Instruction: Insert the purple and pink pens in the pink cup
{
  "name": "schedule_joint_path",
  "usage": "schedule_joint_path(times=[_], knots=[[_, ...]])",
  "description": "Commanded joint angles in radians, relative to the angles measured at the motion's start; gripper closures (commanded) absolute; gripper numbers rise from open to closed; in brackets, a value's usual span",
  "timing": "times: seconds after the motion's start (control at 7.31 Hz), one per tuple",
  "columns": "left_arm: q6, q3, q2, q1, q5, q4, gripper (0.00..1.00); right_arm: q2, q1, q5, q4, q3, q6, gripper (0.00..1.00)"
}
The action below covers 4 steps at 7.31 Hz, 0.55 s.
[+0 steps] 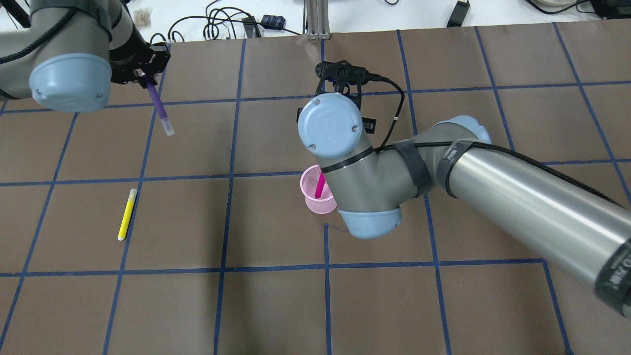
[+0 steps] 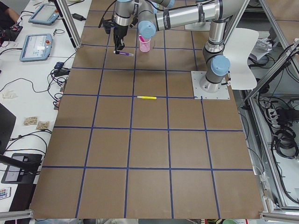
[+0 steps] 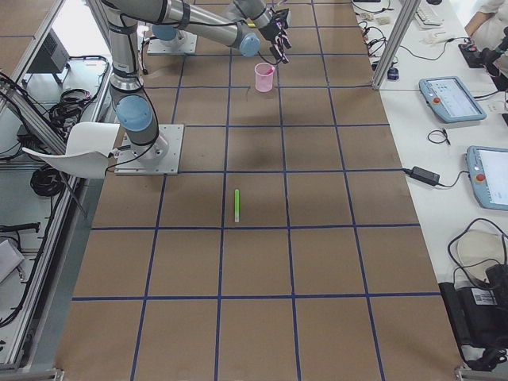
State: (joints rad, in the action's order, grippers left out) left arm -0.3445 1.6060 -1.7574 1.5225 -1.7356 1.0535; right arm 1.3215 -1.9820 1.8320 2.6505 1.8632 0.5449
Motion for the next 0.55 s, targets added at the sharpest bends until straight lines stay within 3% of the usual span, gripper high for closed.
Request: schedule_joint_path(times=[0.0,0.41], knots=[[-0.149,0.005,0.010,0.121,-0.004,-0.024,1.00,0.126,0.182,-0.167,-0.207,-0.009,-0.212,0.00],[-0.428,0.057,-0.027,0.336,-0.131,-0.099,1.00,0.229,0.371,-0.226,-0.535,-0.050,-0.494,0.00]])
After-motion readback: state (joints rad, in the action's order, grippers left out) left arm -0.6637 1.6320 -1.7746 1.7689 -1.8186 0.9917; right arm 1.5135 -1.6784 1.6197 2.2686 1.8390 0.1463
